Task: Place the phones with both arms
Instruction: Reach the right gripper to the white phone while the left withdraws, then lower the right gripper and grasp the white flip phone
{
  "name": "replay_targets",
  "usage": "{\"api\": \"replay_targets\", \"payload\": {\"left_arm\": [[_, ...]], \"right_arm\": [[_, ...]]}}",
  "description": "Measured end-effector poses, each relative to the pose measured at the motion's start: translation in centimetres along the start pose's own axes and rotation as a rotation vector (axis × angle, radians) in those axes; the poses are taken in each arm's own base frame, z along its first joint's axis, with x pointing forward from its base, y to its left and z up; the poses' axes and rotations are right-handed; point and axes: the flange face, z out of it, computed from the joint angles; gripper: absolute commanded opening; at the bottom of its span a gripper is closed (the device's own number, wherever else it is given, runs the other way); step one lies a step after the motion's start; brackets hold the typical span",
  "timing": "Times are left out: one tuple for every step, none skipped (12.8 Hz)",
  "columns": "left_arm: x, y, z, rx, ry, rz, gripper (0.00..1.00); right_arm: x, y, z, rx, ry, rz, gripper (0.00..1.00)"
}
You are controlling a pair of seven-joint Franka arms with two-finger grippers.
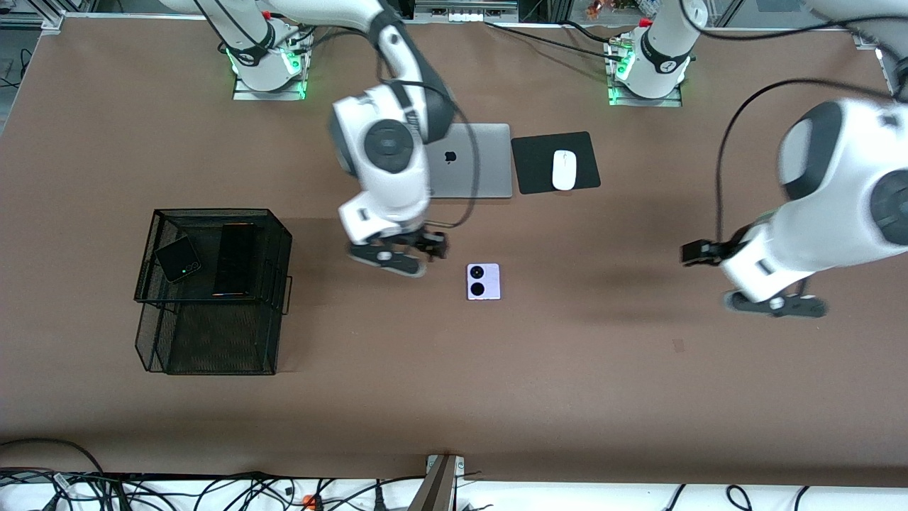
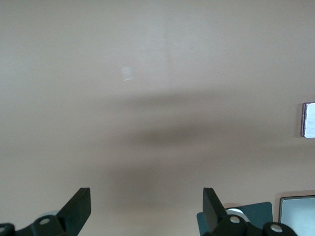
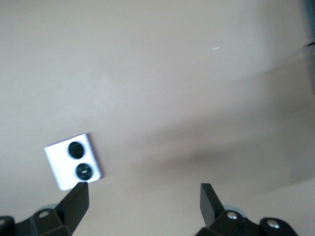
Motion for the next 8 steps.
{"api": "replay_targets", "payload": {"left_arm": [[-0.9, -1.4, -1.2, -0.002, 0.013, -0.021, 1.0], [-1.9, -2.8, -2.3, -0.003, 0.033, -0.041, 1.0], [-2.6, -3.8, -3.4, -0.004, 0.076, -0.055, 1.0], [-3.1, -4.4, -4.0, -0.004, 0.138, -0.065, 1.0], [-4.0, -4.9, -3.8, -0.002, 0.186, -0.074, 1.0], [-5.3, -5.5, -3.0, -0.001, 0.206, -0.085, 1.0], [-7.0, -6.2, -2.3, 0.001, 0.212, -0.097, 1.0], [-8.5, -6.5, -2.2, 0.002, 0.213, -0.105, 1.0]], "right_arm": [[-1.3, -1.8, 1.3, 0.016, 0.012, -0.024, 1.0], [-2.5, -3.4, 2.7, 0.037, 0.028, -0.05, 1.0], [-3.7, -4.8, 4.0, 0.057, 0.05, -0.076, 1.0], [-5.0, -6.0, 5.2, 0.073, 0.076, -0.103, 1.0], [-6.3, -6.9, 6.5, 0.084, 0.099, -0.128, 1.0], [-7.3, -7.7, 7.8, 0.094, 0.118, -0.147, 1.0], [-8.0, -8.2, 9.0, 0.101, 0.134, -0.162, 1.0], [-8.6, -8.5, 10.1, 0.105, 0.146, -0.174, 1.0]]}}
